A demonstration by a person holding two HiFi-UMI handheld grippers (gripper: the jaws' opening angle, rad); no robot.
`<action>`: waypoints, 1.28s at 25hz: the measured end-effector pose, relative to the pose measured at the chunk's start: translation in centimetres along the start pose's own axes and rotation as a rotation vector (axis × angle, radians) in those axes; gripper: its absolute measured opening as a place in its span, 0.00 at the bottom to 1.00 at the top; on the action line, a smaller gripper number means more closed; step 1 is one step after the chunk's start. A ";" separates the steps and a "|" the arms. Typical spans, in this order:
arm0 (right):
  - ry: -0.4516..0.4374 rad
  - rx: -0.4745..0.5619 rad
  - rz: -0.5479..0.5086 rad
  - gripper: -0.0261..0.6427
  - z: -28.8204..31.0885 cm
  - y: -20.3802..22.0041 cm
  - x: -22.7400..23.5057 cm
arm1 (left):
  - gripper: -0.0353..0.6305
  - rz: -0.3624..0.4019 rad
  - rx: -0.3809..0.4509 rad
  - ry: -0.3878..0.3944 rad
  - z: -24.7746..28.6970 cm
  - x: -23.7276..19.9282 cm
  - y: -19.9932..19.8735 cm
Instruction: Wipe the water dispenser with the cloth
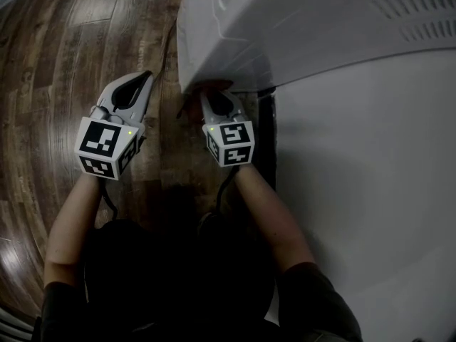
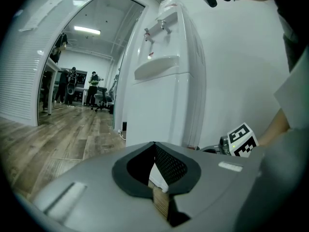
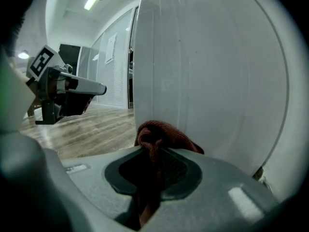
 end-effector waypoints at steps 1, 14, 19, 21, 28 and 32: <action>0.005 -0.002 0.005 0.11 -0.2 -0.1 0.0 | 0.08 0.006 0.005 -0.002 0.0 -0.2 -0.5; 0.051 0.026 -0.067 0.11 -14.8 -16.6 0.2 | 0.08 0.071 0.064 -0.094 -8.1 2.7 -19.1; 0.113 0.006 -0.006 0.11 -20.6 -25.0 0.4 | 0.08 0.005 0.060 -0.092 -13.1 4.9 -27.4; 0.134 0.006 0.011 0.11 -23.4 -28.8 0.4 | 0.08 -0.036 0.063 -0.091 -15.4 5.6 -31.2; 0.201 0.075 0.043 0.11 -32.2 -41.7 -0.6 | 0.08 -0.060 0.063 -0.066 -21.5 7.7 -43.6; 0.244 0.134 0.033 0.11 -37.0 -48.1 -1.2 | 0.08 -0.133 0.078 -0.058 -25.2 9.0 -48.5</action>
Point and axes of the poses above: the fingertips, and each gripper's own axes: z forward along the fingers, x to its right, y out of its underside, the point moved 6 cm from there along -z, backward along the fingers, and after that the axes turned 6 degrees about y, right-handed, at the moved point
